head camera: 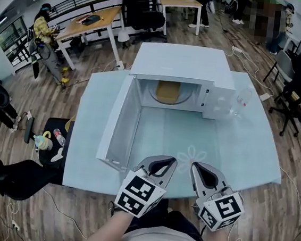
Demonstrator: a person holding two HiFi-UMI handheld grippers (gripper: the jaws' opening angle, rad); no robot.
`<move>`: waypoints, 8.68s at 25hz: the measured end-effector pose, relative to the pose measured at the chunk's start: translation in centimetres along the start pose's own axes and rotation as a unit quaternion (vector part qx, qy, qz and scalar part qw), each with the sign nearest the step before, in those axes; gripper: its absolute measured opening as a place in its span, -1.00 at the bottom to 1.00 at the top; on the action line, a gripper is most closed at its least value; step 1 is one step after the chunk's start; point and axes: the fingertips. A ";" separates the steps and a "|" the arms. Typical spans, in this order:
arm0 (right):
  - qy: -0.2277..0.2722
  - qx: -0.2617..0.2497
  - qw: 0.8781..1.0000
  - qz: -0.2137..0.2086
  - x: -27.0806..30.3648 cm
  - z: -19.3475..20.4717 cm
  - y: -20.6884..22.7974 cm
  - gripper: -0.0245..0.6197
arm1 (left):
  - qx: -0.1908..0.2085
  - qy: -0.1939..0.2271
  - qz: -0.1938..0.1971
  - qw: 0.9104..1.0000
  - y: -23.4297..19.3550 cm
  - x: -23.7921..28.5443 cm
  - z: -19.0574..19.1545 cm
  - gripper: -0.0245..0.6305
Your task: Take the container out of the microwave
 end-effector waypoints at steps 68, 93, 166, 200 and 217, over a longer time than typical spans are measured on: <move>-0.189 -0.148 0.970 -0.026 33.0 2.1 12.4 -0.62 | -0.095 -0.052 0.032 0.994 -17.7 10.3 4.9 -0.88; -0.298 -0.231 0.926 -0.011 35.6 7.4 15.1 -0.76 | -0.100 -0.072 0.030 0.992 -17.9 11.0 6.6 -0.88; 0.054 0.054 0.984 -0.162 1.1 -3.5 -4.2 -0.83 | 0.019 0.033 0.007 0.999 1.7 -5.1 -0.6 -0.88; 0.143 0.043 0.980 -0.135 -5.1 -5.1 -4.9 -0.84 | -0.007 0.081 0.034 0.996 3.7 -7.3 -2.0 -0.88; 0.113 0.028 0.983 -0.146 -4.1 -3.6 -5.7 -0.84 | -0.021 0.087 0.012 0.996 3.0 -7.9 -1.7 -0.88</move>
Point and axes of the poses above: the fingertips, and each gripper's own axes: x forward along the fingers, y to its right, z out of its underside, and after that the axes turned 3 degrees about -z, right-handed
